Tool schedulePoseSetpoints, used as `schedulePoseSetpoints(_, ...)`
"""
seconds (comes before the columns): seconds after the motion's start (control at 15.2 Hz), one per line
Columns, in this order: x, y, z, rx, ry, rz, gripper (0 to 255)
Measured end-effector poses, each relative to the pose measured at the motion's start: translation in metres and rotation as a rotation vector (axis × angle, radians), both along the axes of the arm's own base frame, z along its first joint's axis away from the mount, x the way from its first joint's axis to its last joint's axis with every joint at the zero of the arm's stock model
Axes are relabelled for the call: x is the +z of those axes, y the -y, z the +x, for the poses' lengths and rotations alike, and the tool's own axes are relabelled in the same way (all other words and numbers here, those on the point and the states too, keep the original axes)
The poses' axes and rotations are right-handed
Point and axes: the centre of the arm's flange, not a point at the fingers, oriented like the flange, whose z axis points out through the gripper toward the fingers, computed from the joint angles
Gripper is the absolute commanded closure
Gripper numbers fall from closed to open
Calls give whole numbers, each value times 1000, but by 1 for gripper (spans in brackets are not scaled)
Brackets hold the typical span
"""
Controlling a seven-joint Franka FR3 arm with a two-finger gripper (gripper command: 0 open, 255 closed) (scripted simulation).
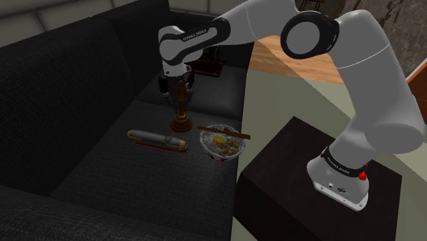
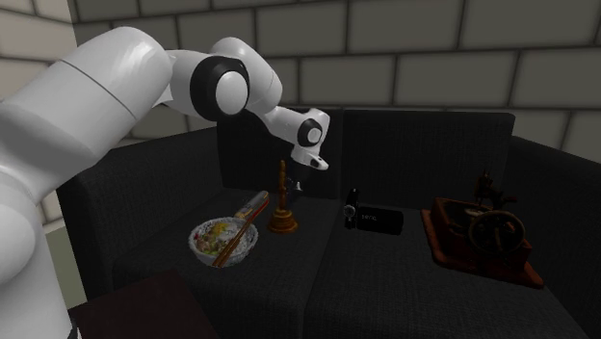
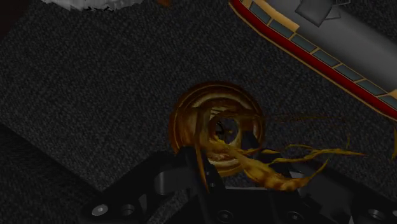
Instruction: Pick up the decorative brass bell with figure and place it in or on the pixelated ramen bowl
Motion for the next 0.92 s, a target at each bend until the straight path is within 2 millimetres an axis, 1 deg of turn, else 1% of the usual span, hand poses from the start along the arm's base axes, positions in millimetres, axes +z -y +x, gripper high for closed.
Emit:
schedulePoseSetpoints(0.13,3,6,0,0,-9,-15,255)
schedulePoseSetpoints(0.2,8,9,-2,0,-11,-18,255)
schedulePoseSetpoints(0.92,66,10,-1,1,-13,-20,255)
